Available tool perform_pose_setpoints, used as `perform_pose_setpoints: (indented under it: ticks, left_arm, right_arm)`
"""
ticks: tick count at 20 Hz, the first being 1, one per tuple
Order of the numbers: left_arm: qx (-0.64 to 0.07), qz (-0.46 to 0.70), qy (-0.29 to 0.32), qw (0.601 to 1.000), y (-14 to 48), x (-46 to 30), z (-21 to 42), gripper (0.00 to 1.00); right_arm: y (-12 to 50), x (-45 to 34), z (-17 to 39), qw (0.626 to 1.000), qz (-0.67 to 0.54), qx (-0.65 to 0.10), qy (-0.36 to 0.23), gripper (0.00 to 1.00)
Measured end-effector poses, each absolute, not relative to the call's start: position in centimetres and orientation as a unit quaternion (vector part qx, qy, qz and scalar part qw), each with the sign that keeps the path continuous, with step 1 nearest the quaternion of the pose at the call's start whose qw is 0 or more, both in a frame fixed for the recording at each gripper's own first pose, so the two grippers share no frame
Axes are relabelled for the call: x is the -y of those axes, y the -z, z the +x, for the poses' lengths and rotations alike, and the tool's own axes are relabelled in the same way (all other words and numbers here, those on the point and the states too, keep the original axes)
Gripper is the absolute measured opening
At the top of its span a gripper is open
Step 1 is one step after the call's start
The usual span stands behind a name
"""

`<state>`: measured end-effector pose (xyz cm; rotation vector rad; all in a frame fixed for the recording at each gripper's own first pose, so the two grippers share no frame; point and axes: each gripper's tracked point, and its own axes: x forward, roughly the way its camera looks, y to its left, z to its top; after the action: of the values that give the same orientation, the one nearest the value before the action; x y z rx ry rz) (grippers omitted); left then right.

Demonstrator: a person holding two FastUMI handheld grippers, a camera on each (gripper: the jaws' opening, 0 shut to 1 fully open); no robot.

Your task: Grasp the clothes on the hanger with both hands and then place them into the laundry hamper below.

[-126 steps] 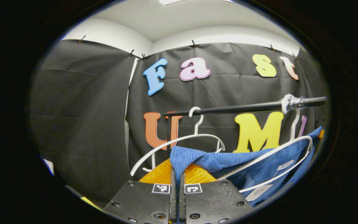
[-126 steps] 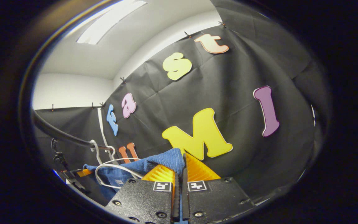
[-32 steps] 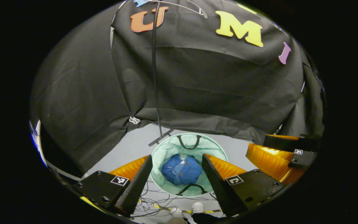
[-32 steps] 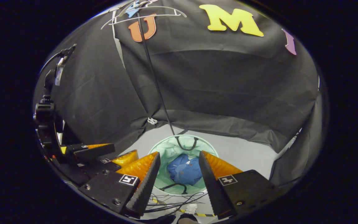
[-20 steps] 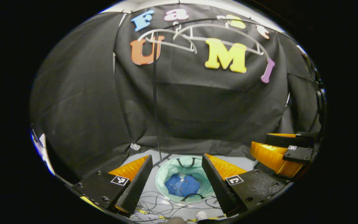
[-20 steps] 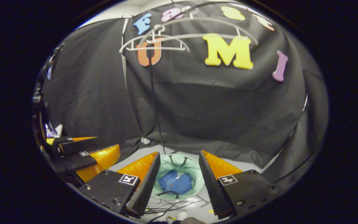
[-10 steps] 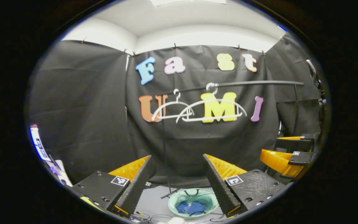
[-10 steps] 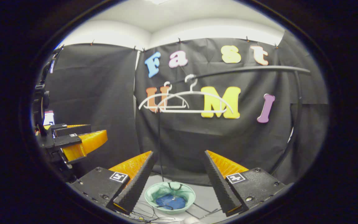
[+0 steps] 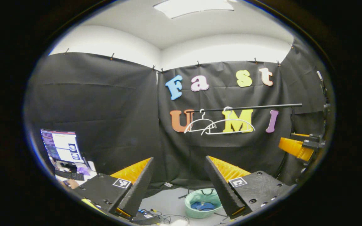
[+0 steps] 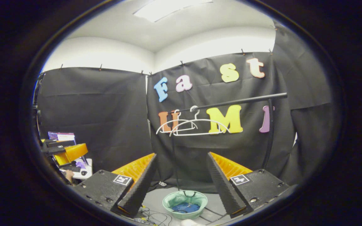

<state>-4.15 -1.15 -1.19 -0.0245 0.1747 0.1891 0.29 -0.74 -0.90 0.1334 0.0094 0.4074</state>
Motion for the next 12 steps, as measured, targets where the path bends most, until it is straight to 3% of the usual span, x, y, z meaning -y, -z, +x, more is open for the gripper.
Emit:
perform_pose_setpoints:
  ticks: [8,11,12]
  left_arm:
    - [-0.071,-0.034,-0.114,0.990,0.7,-6.0,-9.5,1.00]
    - [-0.066,-0.032,-0.113,0.991,0.4,-8.2,-9.9,0.92]
    - [-0.064,-0.031,-0.113,0.991,0.4,-8.8,-9.9,0.96]
  right_arm:
    - [0.9,-3.7,-5.0,0.980,0.074,-0.014,-0.183,0.99]
    - [0.0,-6.0,-5.8,0.980,0.087,-0.008,-0.178,0.99]
    - [0.0,-6.8,-6.1,0.980,0.084,-0.007,-0.180,0.98]
